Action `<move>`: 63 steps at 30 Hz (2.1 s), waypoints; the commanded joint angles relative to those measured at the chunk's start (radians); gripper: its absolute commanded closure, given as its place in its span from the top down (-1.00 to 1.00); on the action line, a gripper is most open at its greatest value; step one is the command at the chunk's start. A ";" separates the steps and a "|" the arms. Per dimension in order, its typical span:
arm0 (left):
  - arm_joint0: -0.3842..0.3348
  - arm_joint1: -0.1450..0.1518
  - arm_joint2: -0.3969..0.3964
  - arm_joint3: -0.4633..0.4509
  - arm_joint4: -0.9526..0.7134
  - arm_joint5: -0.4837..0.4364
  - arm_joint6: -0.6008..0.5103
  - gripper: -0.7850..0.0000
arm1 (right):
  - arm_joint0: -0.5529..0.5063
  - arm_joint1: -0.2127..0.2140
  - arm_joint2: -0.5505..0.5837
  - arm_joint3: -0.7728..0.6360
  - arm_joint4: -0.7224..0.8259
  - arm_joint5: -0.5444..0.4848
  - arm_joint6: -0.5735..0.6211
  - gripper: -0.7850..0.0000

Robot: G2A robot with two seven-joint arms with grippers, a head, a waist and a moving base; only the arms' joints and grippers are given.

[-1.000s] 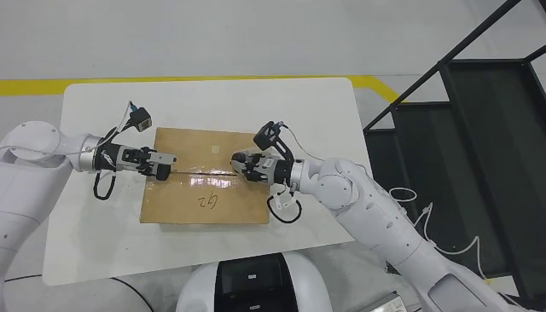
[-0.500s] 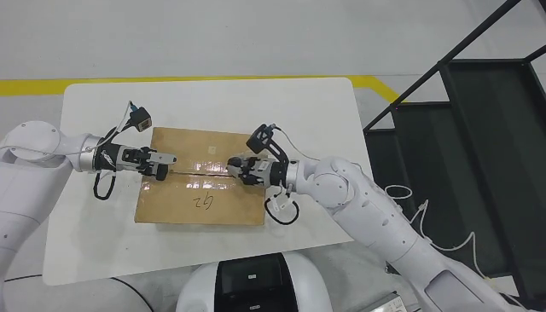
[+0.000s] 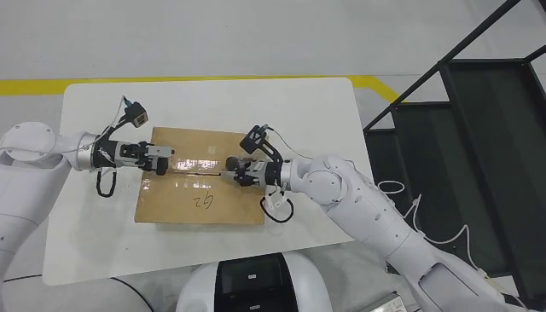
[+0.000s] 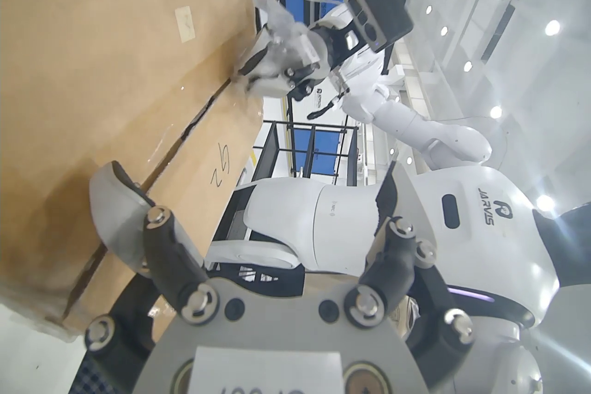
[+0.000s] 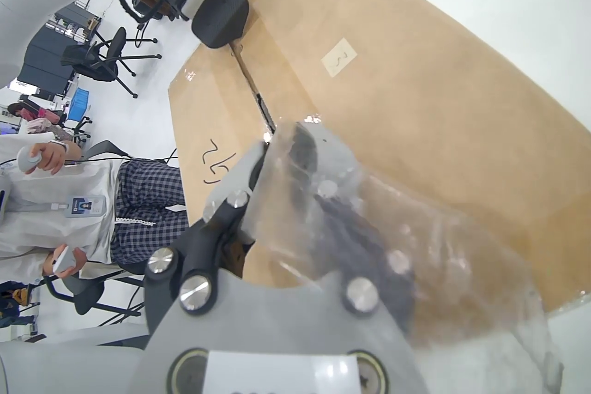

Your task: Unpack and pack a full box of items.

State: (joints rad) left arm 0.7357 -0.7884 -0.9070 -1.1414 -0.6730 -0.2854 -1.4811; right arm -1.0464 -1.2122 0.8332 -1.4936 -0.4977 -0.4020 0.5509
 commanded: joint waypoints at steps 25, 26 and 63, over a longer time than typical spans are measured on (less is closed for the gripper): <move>0.170 0.043 -0.195 0.000 0.103 0.047 0.312 1.00 | 0.056 -0.027 -0.068 -0.060 0.016 -0.031 0.093 1.00; 0.171 0.041 -0.191 -0.006 0.116 0.051 0.327 1.00 | 0.059 -0.029 -0.072 -0.053 0.019 -0.029 0.095 1.00; 0.091 -0.026 -0.192 0.160 0.078 0.038 0.362 1.00 | 0.068 -0.045 -0.065 -0.065 0.047 -0.035 0.150 1.00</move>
State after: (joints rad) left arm 0.8201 -0.8204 -1.0761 -0.9965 -0.5869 -0.2435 -1.1166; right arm -0.9745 -1.2589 0.7645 -1.5491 -0.4502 -0.4399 0.6960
